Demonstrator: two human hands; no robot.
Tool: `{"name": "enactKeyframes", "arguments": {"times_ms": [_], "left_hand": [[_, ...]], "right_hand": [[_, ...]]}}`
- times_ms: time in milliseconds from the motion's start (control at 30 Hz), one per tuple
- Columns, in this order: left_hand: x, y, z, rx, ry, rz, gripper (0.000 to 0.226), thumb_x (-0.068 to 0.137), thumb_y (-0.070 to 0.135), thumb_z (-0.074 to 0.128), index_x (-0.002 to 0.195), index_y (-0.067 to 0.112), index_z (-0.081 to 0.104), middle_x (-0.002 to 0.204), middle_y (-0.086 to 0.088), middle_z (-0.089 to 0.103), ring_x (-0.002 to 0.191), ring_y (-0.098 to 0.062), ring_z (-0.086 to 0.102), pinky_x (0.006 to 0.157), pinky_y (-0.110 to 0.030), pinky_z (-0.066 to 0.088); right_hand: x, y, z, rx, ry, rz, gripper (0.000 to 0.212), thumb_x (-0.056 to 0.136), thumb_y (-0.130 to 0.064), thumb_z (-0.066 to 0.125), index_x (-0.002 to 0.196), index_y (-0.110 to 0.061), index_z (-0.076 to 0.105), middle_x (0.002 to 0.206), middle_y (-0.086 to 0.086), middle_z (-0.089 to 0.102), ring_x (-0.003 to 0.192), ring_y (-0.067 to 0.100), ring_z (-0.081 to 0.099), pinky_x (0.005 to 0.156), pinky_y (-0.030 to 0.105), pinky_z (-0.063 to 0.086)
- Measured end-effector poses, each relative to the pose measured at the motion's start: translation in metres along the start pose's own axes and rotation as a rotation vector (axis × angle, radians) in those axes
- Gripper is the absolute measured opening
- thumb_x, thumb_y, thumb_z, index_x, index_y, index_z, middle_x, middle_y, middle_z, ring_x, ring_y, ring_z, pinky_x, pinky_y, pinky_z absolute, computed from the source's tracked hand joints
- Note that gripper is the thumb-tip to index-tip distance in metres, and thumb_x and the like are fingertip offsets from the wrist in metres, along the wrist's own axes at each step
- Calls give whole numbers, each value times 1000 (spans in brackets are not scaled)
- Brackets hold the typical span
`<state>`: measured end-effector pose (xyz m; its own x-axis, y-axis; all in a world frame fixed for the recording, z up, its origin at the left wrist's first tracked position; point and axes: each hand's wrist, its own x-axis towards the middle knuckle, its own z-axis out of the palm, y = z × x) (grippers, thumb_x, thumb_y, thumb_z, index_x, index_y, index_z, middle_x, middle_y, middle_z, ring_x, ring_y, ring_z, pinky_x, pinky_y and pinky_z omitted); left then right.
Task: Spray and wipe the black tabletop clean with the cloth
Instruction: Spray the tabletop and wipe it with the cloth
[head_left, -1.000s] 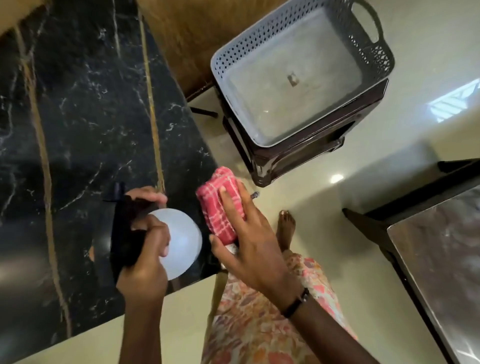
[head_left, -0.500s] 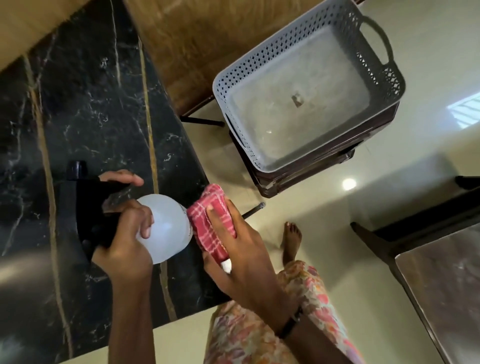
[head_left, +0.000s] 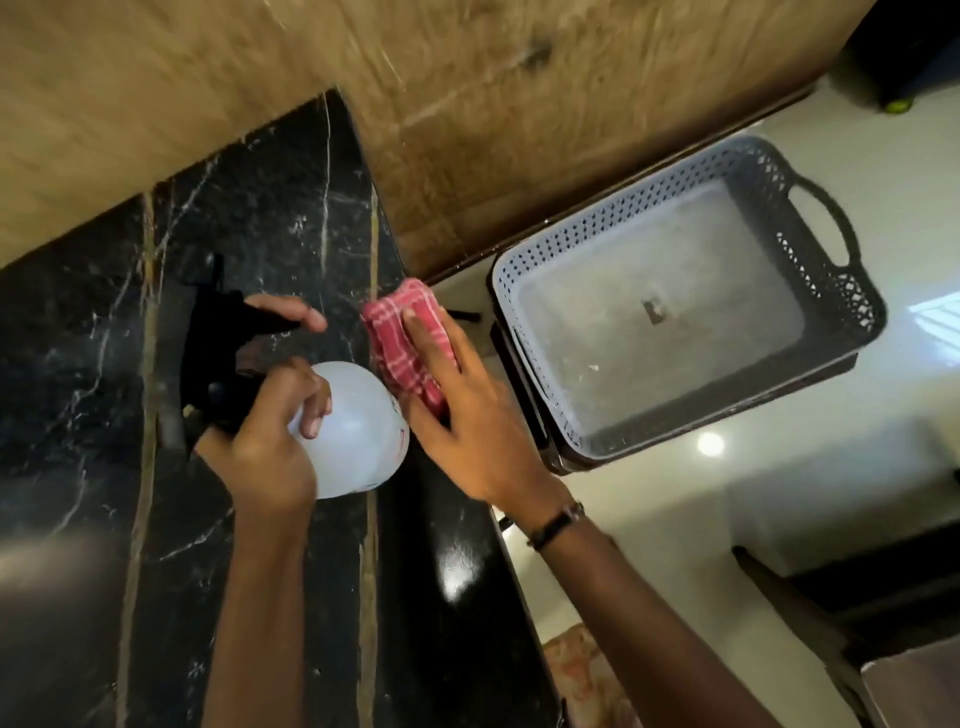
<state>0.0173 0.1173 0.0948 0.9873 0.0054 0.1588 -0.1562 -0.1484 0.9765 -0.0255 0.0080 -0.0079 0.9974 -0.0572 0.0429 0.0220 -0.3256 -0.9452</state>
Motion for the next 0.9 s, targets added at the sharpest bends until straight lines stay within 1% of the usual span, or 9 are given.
{"name": "enactKeyframes", "arguments": {"times_ms": [100,200,300,367,467,567,700,800,900], "left_hand": [[16,-1,-3,10,-79,53,21,73,7,40,84,16,56,50,4,42,38,-12,30,51,-20,38],[29,-6,-7,-42,-63,65,17,71,4,41,74,14,54,55,-5,39,37,-7,32,51,-24,37],[39,-18,-9,-49,-93,50,12,72,5,42,65,14,48,45,6,36,39,-4,34,52,-22,37],[47,-22,-6,-57,-111,44,19,71,7,43,53,9,40,43,12,37,40,-3,35,51,-21,36],[56,-25,0,-60,-146,72,19,69,8,42,54,-2,34,43,14,37,41,-1,35,49,-25,32],[62,-26,2,-61,-176,76,23,69,11,42,54,-4,32,43,18,39,41,-1,33,48,-28,29],[64,-24,4,-62,-157,54,24,69,12,42,56,-5,31,39,10,32,41,-1,30,48,-32,26],[62,-22,4,-46,-146,71,23,69,14,42,55,-2,31,42,2,27,40,-1,30,47,-29,26],[62,-20,4,-65,-108,13,26,66,18,44,64,-6,35,41,-2,30,39,-1,31,48,-32,28]], "right_hand": [[20,3,0,-18,-7,1,72,93,-34,54,153,-26,17,160,-1,17,136,23,38,103,50,42],[85,6,3,-94,10,11,71,94,-35,54,153,-24,17,159,4,18,132,29,43,99,49,46],[162,6,7,-143,14,68,67,96,-38,52,153,-26,19,158,8,21,129,32,44,99,45,45],[189,7,9,-173,-3,91,66,96,-40,50,152,-28,19,158,7,21,129,31,45,100,45,44],[173,10,7,-97,21,30,65,96,-39,52,152,-26,22,157,7,24,134,29,40,103,45,42],[138,15,9,-44,28,-16,64,96,-36,53,152,-26,23,157,4,23,138,24,35,103,40,40],[180,11,11,-99,19,59,70,89,-47,48,152,-30,22,154,9,28,131,30,42,100,45,43],[236,8,12,-121,-4,101,67,94,-40,52,152,-29,20,154,11,28,132,32,42,103,38,38],[257,7,11,-91,-3,120,66,95,-35,53,152,-26,21,156,9,24,137,28,36,109,36,33]]}}
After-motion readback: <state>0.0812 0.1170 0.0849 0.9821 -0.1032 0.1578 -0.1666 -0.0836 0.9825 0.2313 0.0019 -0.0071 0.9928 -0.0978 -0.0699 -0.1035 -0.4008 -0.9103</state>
